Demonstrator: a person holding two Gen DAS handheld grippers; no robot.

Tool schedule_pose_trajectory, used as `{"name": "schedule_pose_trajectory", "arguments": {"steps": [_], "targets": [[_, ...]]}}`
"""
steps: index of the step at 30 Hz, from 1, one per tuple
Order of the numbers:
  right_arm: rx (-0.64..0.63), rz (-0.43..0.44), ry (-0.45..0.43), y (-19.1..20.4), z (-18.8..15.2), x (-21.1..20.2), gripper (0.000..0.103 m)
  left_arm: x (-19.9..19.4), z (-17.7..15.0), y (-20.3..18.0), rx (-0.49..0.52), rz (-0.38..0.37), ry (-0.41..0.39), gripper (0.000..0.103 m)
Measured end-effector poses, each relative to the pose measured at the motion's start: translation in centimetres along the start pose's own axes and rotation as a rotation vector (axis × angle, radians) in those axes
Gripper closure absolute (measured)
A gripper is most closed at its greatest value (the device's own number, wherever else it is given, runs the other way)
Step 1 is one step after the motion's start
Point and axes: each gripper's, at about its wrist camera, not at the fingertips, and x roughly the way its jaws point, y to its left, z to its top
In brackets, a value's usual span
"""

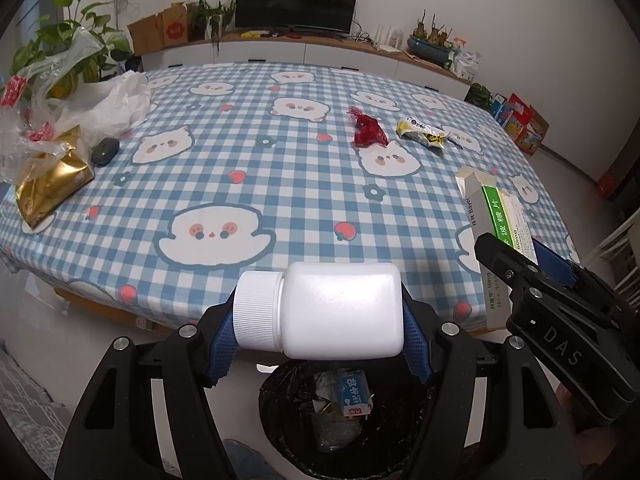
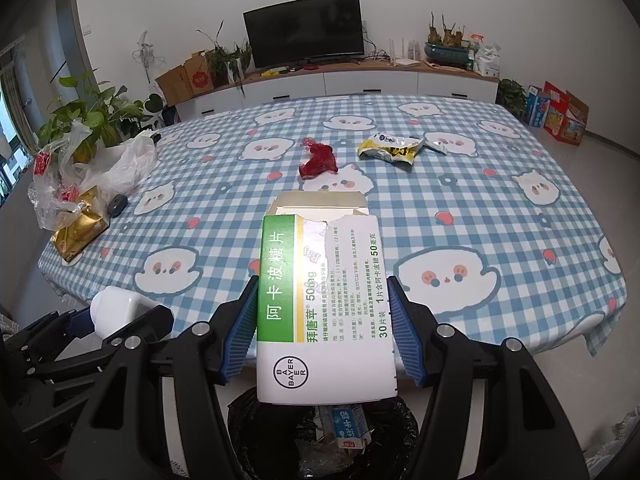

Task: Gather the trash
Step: 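Carry the white bottle and medicine box toward the black trash bin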

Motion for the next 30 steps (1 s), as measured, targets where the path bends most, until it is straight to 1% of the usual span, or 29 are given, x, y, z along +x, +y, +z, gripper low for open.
{"name": "schedule_pose_trajectory", "arguments": {"steps": [8, 14, 19, 26, 30], "targets": [[-0.009, 0.003, -0.004, 0.7, -2.3, -1.2, 0.045, -0.7, -3.0, 1.4, -0.016, 0.004, 0.014, 0.037], [-0.034, -0.005, -0.010, 1.2, -4.9, -2.0, 0.045, -1.3, -5.3, 2.5, -0.022, 0.012, 0.021, 0.037], [-0.057, -0.017, 0.008, 1.3, -7.3, -2.0, 0.045, -1.1, -7.4, 3.1, -0.019, 0.023, 0.043, 0.037], [-0.057, -0.021, 0.041, 1.0, -10.0, -1.6, 0.045, -1.3, -9.1, 3.2, -0.015, 0.021, 0.046, 0.037], [-0.062, -0.024, 0.061, 0.9, -11.1, -1.1, 0.045, -0.5, -10.3, 3.4, -0.014, 0.022, 0.074, 0.037]]}}
